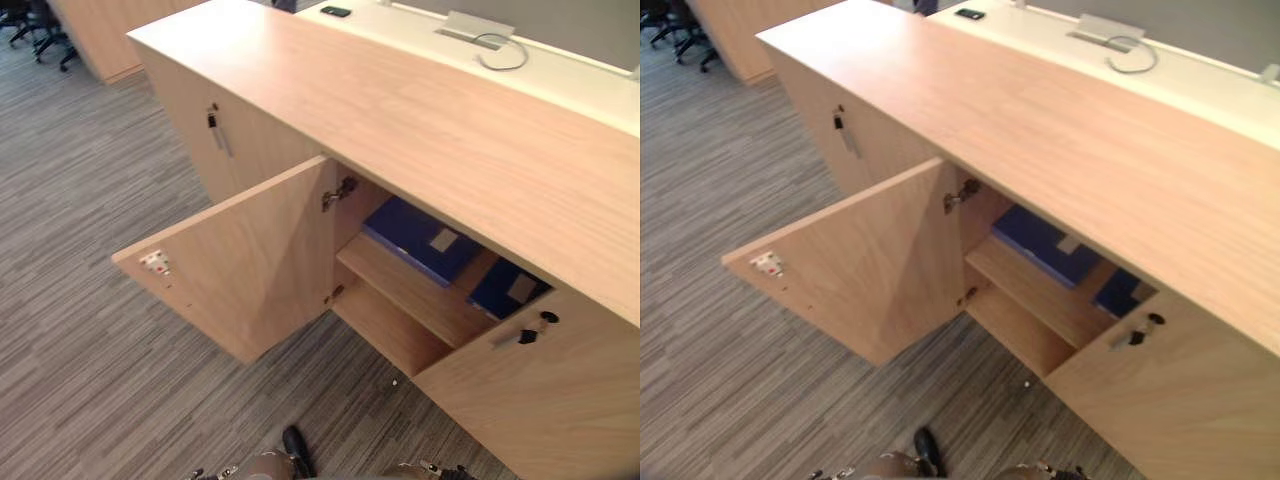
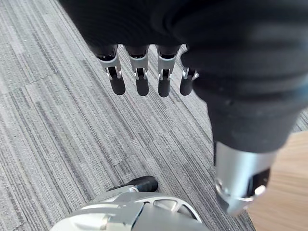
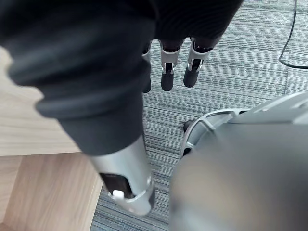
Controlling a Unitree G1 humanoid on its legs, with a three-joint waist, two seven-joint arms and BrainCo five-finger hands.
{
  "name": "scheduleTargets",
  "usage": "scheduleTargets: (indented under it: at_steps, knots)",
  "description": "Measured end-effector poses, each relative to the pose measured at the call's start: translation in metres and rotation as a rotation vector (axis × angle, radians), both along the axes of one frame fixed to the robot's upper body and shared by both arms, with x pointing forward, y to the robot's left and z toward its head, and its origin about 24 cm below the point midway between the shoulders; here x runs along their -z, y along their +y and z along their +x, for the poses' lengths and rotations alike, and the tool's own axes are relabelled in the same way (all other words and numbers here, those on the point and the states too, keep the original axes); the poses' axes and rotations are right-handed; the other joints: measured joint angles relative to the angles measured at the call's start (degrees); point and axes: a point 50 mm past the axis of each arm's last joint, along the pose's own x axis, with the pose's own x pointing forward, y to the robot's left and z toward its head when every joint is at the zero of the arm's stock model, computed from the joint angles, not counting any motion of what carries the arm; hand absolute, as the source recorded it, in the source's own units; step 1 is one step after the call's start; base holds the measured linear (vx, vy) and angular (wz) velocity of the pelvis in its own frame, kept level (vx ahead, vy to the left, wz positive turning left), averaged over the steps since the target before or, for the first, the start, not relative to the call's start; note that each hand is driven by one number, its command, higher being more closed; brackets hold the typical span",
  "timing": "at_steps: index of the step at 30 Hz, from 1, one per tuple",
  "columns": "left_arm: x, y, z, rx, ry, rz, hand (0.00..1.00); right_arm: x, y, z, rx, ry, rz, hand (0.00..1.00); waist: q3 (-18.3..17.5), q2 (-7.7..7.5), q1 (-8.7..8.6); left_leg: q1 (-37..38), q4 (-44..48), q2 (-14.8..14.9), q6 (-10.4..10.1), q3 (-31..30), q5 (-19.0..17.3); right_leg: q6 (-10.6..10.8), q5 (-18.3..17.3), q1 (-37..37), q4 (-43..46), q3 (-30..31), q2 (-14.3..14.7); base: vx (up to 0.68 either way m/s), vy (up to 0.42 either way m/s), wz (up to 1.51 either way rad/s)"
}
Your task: Walk over to the cabinet, pick up the folder, carry it to the office cabinet, place the folder inside the office cabinet, then close the office cabinet door
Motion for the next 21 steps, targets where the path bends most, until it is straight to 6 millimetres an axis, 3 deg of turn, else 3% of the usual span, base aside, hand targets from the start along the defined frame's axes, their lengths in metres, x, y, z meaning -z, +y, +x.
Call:
scheduleTargets:
  at_steps: [1,15,21]
  knots:
    - [0.0,0.0,-0.001,0.006,0.004,0.002,0.0,0.0,0.0,0.001,-0.001,-0.002,0.0,0.0,0.1,0.05,-0.03,0.5,-2.1,-0.3,0.0,-0.8,1.2,-0.3,-0.2,0.1,-0.2,-0.5,0.3,-0.09,0.039,0.23]
    - [0.002,-0.001,-0.01,0.019,0.031,0.006,0.0,-0.001,0.002,0.006,-0.059,-0.009,-0.008,0.0,0.2,-0.06,0.91,0.2,-2.2,-0.1,0.2,-1.6,1.4,-0.4,-0.2,-0.1,-0.2,1.2,1.2,-0.03,-0.011,0.03]
    - [0.0,0.004,-0.01,-0.105,-0.008,-0.014,0.0,0.001,0.003,0.001,-0.063,0.009,0.006,0.0,-0.1,-0.74,1.58,-1.9,-1.9,1.2,0.4,-3.7,2.7,-1.4,-0.8,-0.8,-0.9,0.5,3.4,0.0,-0.055,0.15]
